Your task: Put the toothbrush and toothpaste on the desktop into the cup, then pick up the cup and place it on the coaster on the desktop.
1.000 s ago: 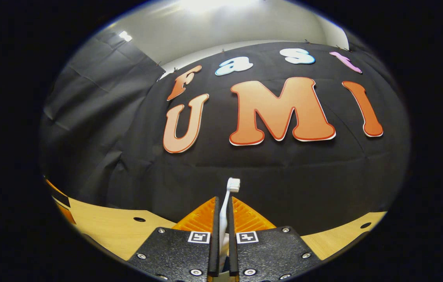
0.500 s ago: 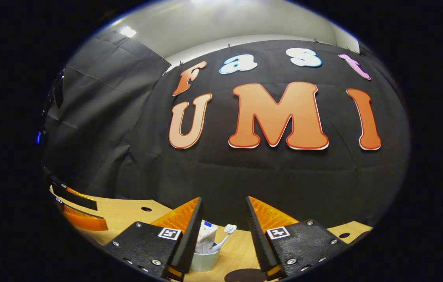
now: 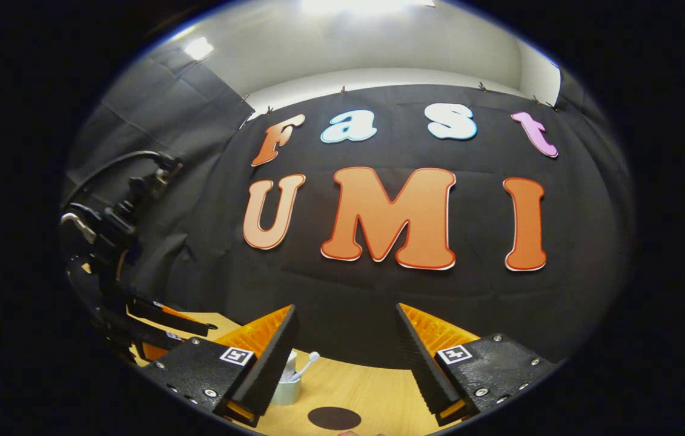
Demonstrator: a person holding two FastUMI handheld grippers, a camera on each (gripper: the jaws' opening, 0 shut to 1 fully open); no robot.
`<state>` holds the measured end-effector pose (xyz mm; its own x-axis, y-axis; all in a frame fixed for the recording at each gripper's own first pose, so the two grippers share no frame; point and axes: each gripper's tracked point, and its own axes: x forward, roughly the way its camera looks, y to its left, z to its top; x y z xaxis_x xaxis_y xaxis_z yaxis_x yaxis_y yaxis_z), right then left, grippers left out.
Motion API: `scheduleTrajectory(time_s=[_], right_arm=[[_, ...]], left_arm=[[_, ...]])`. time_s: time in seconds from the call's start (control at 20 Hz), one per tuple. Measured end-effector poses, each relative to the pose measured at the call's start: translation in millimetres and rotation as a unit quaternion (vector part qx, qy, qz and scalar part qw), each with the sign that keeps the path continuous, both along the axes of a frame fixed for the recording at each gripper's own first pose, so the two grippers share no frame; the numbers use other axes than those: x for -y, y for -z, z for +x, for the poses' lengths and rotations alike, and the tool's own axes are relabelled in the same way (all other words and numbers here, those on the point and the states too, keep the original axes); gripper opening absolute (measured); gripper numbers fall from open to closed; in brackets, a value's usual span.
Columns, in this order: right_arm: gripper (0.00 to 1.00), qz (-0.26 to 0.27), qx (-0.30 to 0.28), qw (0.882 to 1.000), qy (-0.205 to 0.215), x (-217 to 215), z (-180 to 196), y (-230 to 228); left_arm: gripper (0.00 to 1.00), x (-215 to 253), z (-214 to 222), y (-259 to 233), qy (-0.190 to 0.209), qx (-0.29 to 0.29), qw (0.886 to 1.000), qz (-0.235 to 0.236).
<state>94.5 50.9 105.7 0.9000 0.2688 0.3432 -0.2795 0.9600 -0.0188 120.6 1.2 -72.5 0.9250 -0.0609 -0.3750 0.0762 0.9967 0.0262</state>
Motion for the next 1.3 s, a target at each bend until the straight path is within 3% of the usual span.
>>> scheduleTrajectory(time_s=[0.15, 0.35, 0.7, 1.0, 1.3], right_arm=[[0.96, 0.005, -0.004, 1.000, 0.021, 28, -18, -6], [0.99, 0.009, -0.003, 0.999, 0.044, 58, -40, -14], [0.99, 0.018, -0.014, 0.998, 0.058, 89, -55, -7], [0.98, 0.039, -0.048, 0.996, 0.060, 105, -57, 20], [0.98, 0.041, -0.068, 0.996, 0.049, 106, -55, 40]], left_arm=[[0.98, 10, 18, 10, -0.006, -0.066, 0.998, 0.000], [0.98, 22, 32, 31, -0.009, -0.164, 0.986, -0.012], [0.98, 21, 42, 79, -0.046, -0.301, 0.952, -0.009], [1.00, 14, 48, 94, -0.072, -0.376, 0.924, 0.014], [0.63, 2, 65, 89, -0.090, -0.404, 0.910, 0.028]])
